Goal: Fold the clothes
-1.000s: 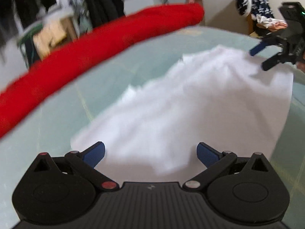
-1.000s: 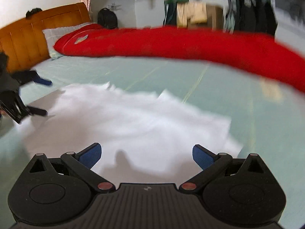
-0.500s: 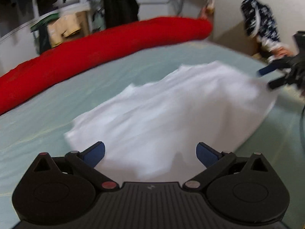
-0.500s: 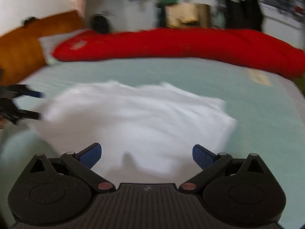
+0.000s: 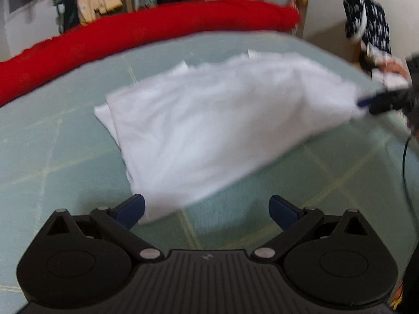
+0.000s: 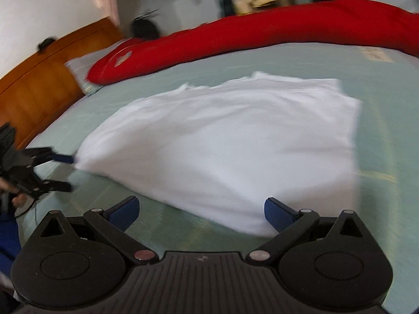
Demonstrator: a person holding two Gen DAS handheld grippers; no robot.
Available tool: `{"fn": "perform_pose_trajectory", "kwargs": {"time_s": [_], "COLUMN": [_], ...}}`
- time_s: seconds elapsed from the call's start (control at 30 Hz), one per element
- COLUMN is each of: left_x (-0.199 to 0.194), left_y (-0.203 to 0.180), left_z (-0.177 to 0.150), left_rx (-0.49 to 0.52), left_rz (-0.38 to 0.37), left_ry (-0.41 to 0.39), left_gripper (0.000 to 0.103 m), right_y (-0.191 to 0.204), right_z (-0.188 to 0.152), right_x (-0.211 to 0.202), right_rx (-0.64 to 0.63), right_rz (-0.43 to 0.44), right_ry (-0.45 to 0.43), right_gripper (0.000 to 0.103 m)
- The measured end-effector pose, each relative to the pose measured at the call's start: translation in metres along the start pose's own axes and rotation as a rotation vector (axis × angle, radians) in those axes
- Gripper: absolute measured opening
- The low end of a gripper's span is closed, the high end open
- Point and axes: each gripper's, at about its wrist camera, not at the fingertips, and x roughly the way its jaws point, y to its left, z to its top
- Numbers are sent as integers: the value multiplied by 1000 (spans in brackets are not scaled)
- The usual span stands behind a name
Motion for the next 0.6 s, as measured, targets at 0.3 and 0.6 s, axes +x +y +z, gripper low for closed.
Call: {"fn": "perform_pose_trajectory", "kwargs": {"time_s": [0.3, 0.6], "left_x": [34, 47], "left_y": [-19, 10], "left_z": [42, 47], "left_rx": [-113, -292], "left_rz": [-221, -149], "left_ry": [-95, -4], "left_gripper": [100, 100], "right_y": [31, 105], "right_z": [18, 36], "right_x": [22, 81], "right_rx": [-7, -219], "right_rz": [155, 336], "right_ry": [-33, 10], "right_gripper": [103, 103]}}
